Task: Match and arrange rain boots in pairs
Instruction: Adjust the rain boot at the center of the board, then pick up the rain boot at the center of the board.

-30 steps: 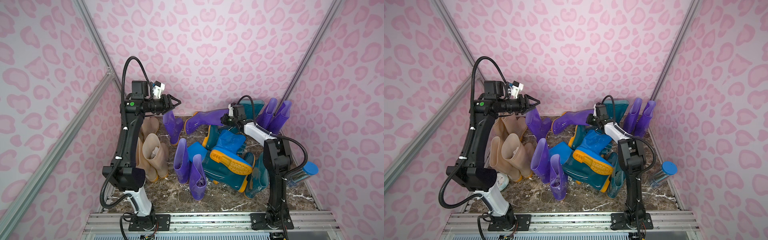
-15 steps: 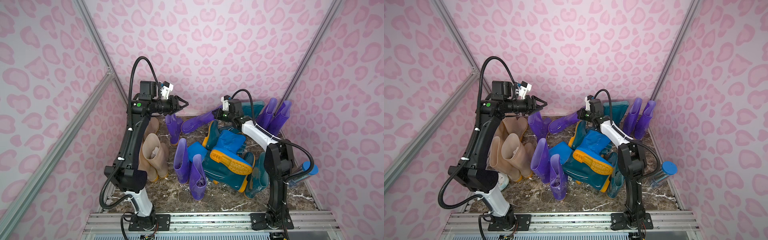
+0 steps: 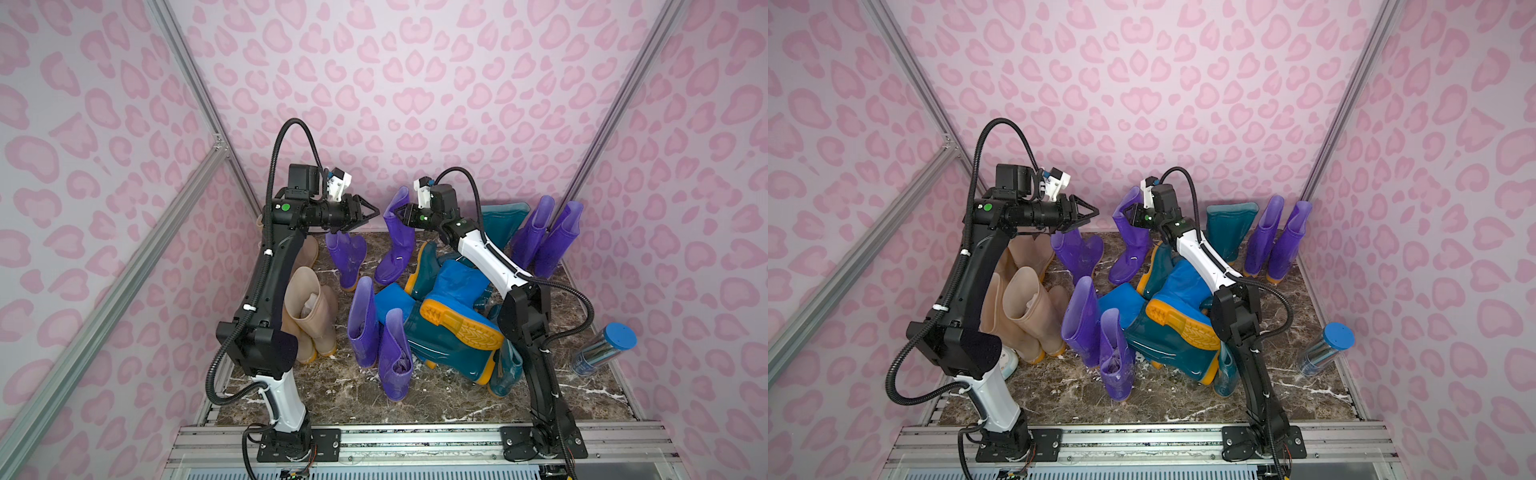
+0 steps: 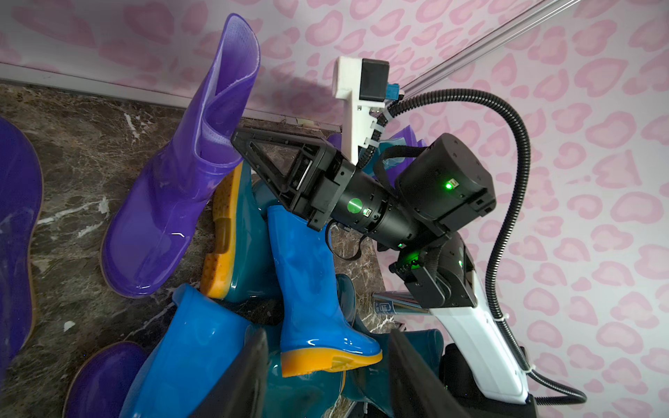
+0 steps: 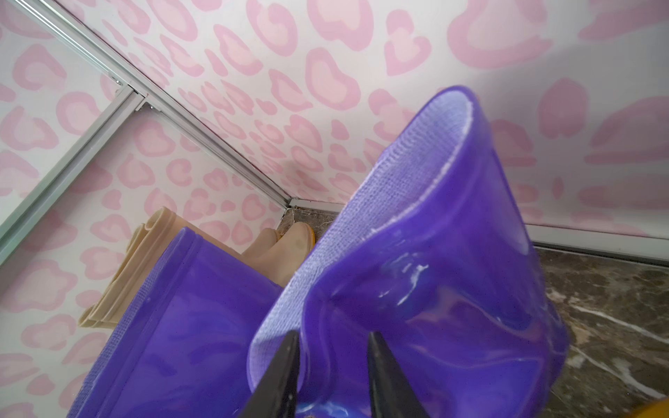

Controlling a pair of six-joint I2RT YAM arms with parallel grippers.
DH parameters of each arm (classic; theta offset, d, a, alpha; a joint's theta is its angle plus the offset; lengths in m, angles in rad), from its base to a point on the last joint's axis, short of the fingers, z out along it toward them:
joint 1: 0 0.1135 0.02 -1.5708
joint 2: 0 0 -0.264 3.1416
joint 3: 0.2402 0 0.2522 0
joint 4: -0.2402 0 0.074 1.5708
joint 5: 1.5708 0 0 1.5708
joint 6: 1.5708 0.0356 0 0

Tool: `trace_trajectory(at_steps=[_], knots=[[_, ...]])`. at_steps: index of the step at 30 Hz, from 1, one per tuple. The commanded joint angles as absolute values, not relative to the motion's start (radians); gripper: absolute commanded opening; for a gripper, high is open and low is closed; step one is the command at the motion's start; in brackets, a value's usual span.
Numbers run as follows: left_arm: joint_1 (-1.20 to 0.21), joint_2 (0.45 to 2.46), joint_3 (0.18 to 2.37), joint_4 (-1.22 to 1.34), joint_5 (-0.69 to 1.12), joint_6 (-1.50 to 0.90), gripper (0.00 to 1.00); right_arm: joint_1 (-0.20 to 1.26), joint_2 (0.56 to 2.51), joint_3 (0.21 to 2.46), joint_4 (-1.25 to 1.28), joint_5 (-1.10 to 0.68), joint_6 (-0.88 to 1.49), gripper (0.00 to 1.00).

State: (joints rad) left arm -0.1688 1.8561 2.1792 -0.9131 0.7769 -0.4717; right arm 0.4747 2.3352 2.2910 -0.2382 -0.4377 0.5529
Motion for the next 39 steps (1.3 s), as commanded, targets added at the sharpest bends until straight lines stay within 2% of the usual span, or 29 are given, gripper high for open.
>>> trace_trajectory(at_steps=[1, 7, 11, 16, 21, 22, 24, 25, 31, 33, 34, 36, 38, 39], knots=[[-0.184, 1.869, 2.205, -0.931, 0.761, -0.448, 0.55, 0.474, 2.326, 2.284, -0.284, -0.432, 0.535, 0.4], [-0.273, 1.947, 2.337, -1.046, 0.531, -0.382, 0.55, 0.464, 2.2, 2.259, -0.282, -0.424, 0.495, 0.49], [-0.32, 1.945, 2.289, -1.0, 0.31, -0.378, 0.53, 0.394, 2.075, 2.122, -0.249, -0.369, 0.48, 0.51], [-0.413, 1.939, 2.198, -0.88, 0.054, -0.267, 0.52, 0.291, 1.94, 1.919, -0.167, -0.398, 0.466, 0.52], [-0.43, 2.061, 2.299, -0.877, 0.015, -0.25, 0.57, 0.248, 1.896, 1.835, -0.159, -0.438, 0.417, 0.57], [-0.432, 2.078, 2.305, -0.86, 0.008, -0.26, 0.62, 0.247, 1.889, 1.82, -0.155, -0.441, 0.409, 0.59], [-0.43, 2.106, 2.307, -0.815, 0.016, -0.278, 0.78, 0.247, 1.882, 1.802, -0.148, -0.455, 0.391, 0.61], [-0.43, 2.125, 2.324, -0.81, 0.009, -0.29, 0.8, 0.247, 1.881, 1.799, -0.149, -0.464, 0.38, 0.62], [-0.428, 2.232, 2.415, -0.736, 0.14, -0.278, 0.84, 0.234, 1.915, 1.833, -0.197, -0.51, 0.314, 0.64], [-0.424, 2.261, 2.434, -0.709, 0.167, -0.275, 0.78, 0.231, 1.933, 1.85, -0.213, -0.53, 0.292, 0.64], [-0.42, 2.277, 2.45, -0.703, 0.178, -0.279, 0.71, 0.231, 1.942, 1.863, -0.223, -0.531, 0.281, 0.64], [-0.412, 2.303, 2.485, -0.713, 0.192, -0.278, 0.47, 0.229, 1.959, 1.886, -0.249, -0.538, 0.258, 0.64], [-0.404, 2.314, 2.521, -0.725, 0.217, -0.279, 0.14, 0.228, 1.97, 1.905, -0.267, -0.562, 0.224, 0.64], [-0.398, 2.313, 2.534, -0.725, 0.234, -0.28, 0.03, 0.228, 1.974, 1.909, -0.272, -0.583, 0.197, 0.64]])
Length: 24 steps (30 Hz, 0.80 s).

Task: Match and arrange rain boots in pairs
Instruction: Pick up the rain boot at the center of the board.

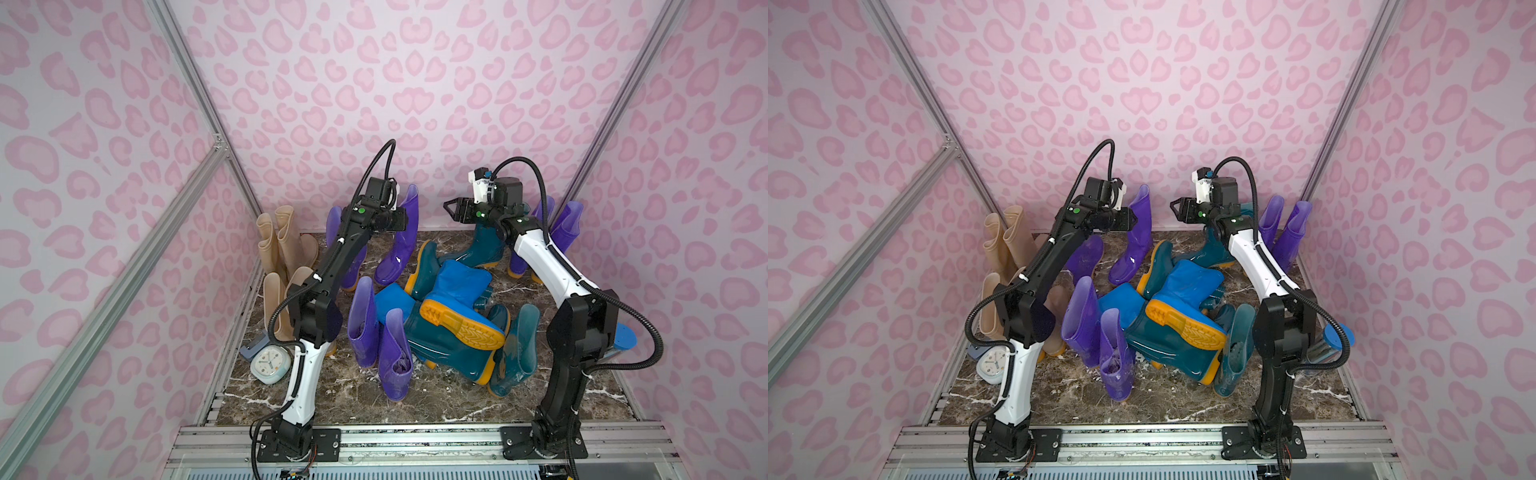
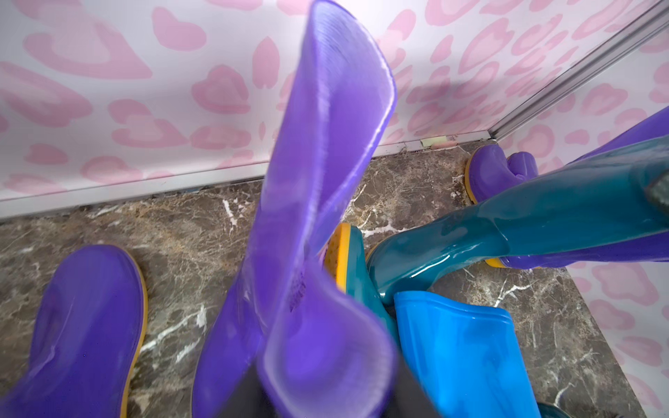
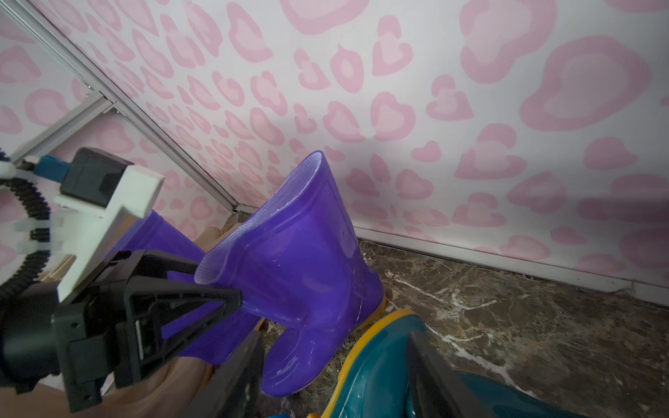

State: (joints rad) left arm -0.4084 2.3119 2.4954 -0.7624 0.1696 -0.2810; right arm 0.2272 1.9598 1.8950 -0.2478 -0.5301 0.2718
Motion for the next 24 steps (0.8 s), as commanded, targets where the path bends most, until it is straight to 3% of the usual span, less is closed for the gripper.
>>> trace_trajectory(at_steps=[1, 13, 18, 24], knots=[[-0.395, 2.309, 2.548, -0.727, 0.253, -0.279, 0.02, 0.227, 1.98, 1.915, -0.281, -0.601, 0.166, 0.64], [-0.394, 2.165, 2.612, -0.749, 0.403, -0.236, 0.02, 0.212, 2.024, 1.939, -0.381, -0.789, -0.106, 0.66], [-0.395, 2.118, 2.617, -0.762, 0.484, -0.236, 0.02, 0.187, 1.923, 1.802, -0.358, -0.889, -0.244, 0.72], [-0.397, 2.077, 2.617, -0.826, 0.667, -0.197, 0.02, 0.136, 1.789, 1.592, -0.161, -1.04, -0.299, 0.78]])
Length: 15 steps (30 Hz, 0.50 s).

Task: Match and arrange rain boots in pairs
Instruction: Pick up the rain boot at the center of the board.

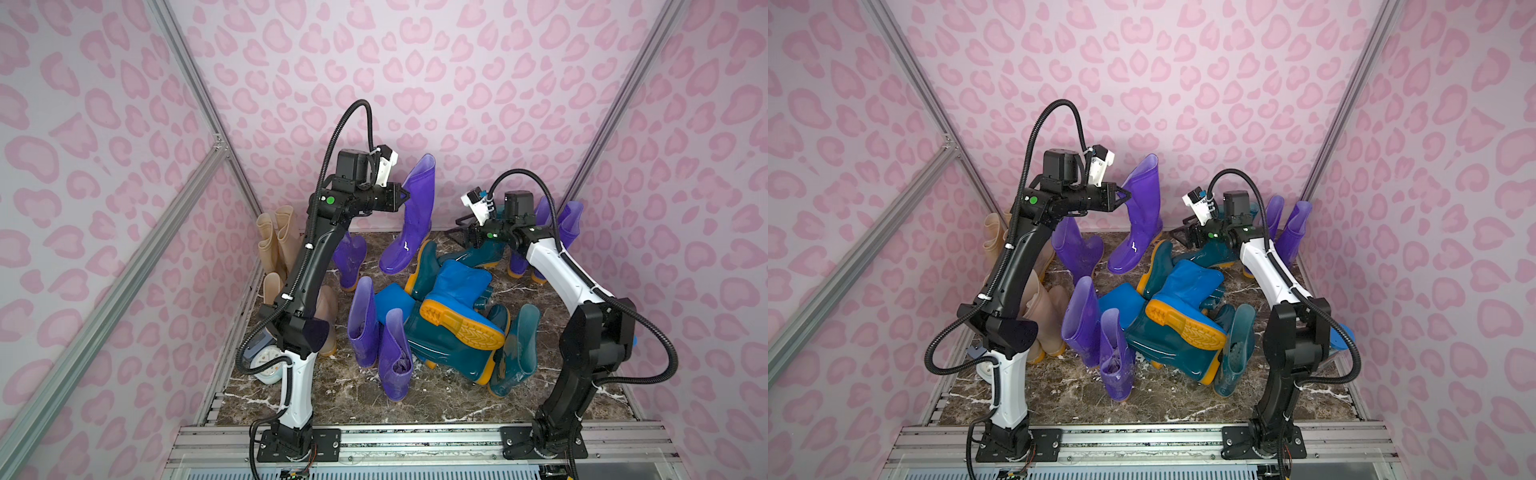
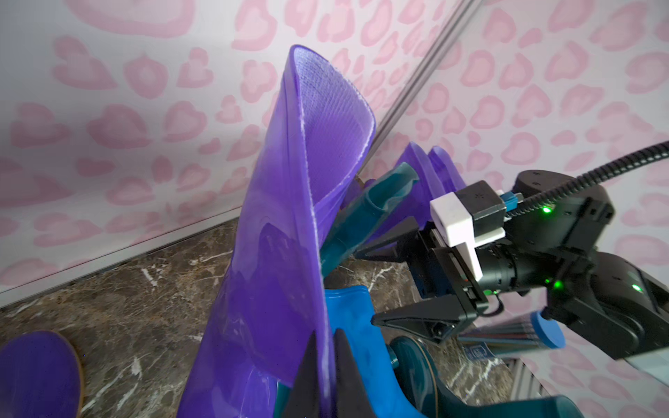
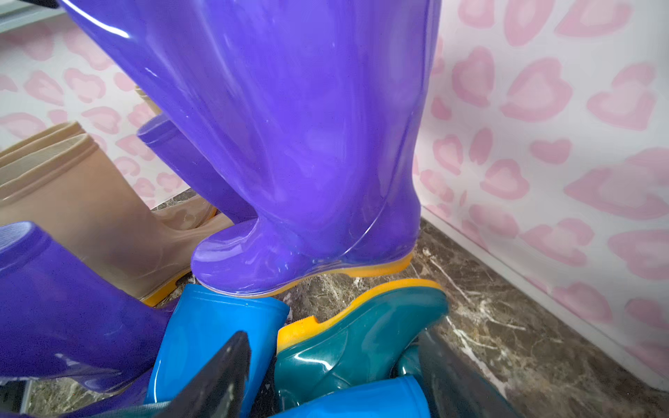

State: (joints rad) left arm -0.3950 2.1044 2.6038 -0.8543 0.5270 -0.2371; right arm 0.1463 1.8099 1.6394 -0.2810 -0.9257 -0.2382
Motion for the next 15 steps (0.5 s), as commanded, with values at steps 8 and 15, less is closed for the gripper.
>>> trace_trajectory(at_steps=[8, 15], knots=[[-0.399, 1.992, 2.564, -0.926, 0.847, -0.12, 0.02, 0.14, 1.813, 1.595, -0.194, -1.211, -0.396, 0.84], [-0.397, 1.969, 2.563, -0.983, 0.922, -0.09, 0.02, 0.147, 1.854, 1.703, -0.437, -1.449, -0.591, 0.79]])
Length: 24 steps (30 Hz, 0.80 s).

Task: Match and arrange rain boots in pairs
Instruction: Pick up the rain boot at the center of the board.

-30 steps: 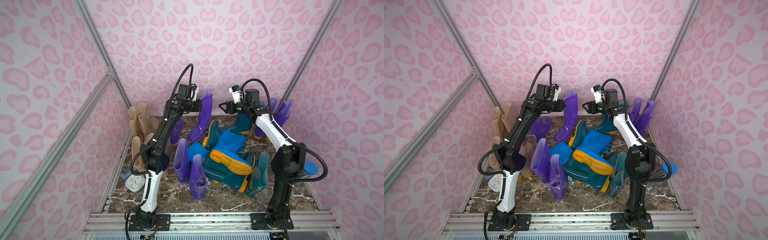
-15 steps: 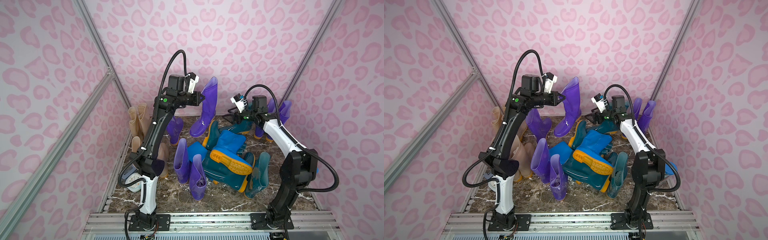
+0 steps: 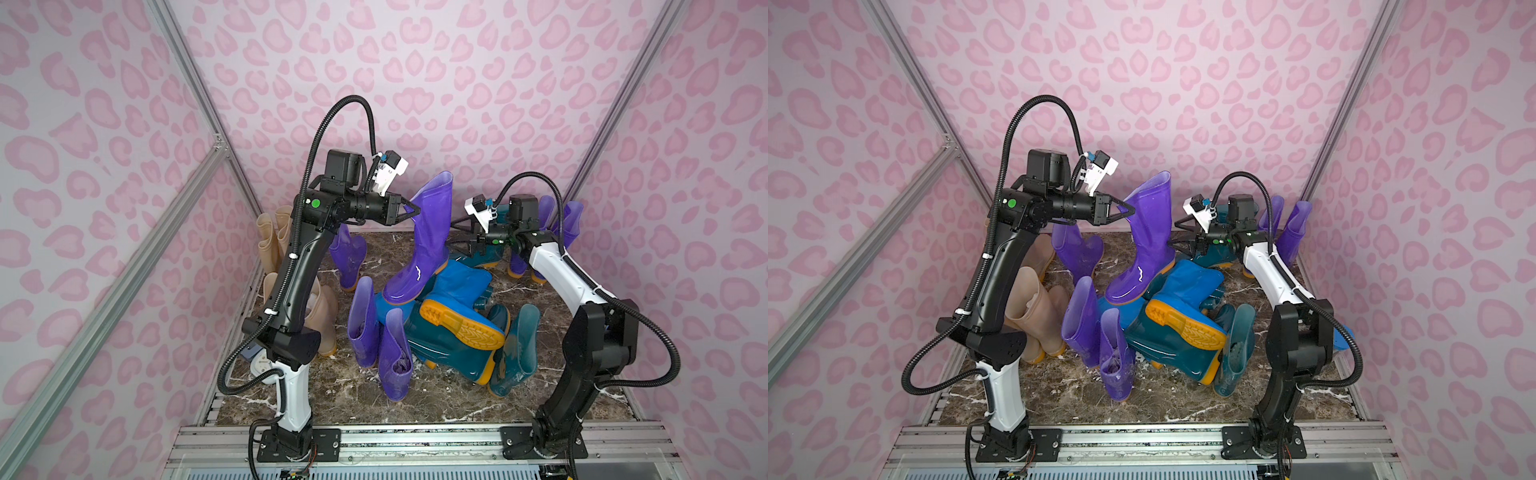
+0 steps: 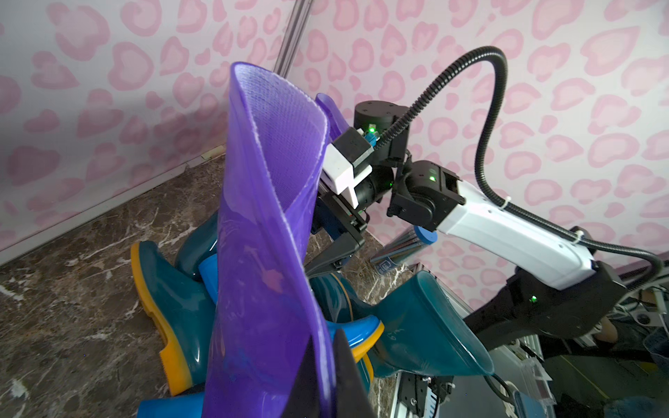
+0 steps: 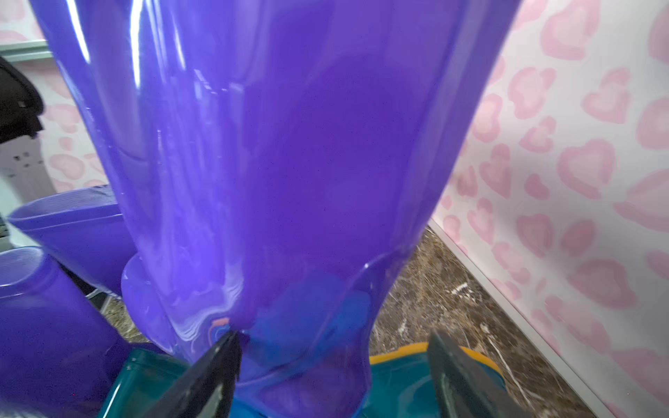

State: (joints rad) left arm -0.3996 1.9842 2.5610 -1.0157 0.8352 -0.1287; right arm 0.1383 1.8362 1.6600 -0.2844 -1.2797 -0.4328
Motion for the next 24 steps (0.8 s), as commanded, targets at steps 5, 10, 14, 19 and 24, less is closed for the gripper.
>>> trace_trajectory(at_steps=[5, 10, 14, 19, 24], knots=[[-0.398, 1.977, 2.565, -0.945, 0.963, -0.12, 0.02, 0.198, 1.893, 1.76, -0.578, -1.534, -0.702, 0.72], [-0.395, 1.983, 2.565, -0.883, 1.006, -0.165, 0.02, 0.202, 1.94, 1.823, -0.815, -1.65, -0.903, 0.68], [-0.395, 1.988, 2.565, -0.876, 1.044, -0.175, 0.02, 0.186, 1.99, 1.895, -1.015, -1.678, -1.07, 0.75], [-0.394, 1.982, 2.553, -0.917, 1.059, -0.148, 0.02, 0.132, 2.111, 2.093, -1.313, -1.697, -1.262, 0.79], [-0.403, 1.961, 2.507, -0.941, 1.07, -0.117, 0.02, 0.109, 2.132, 2.142, -1.315, -1.674, -1.254, 0.79]])
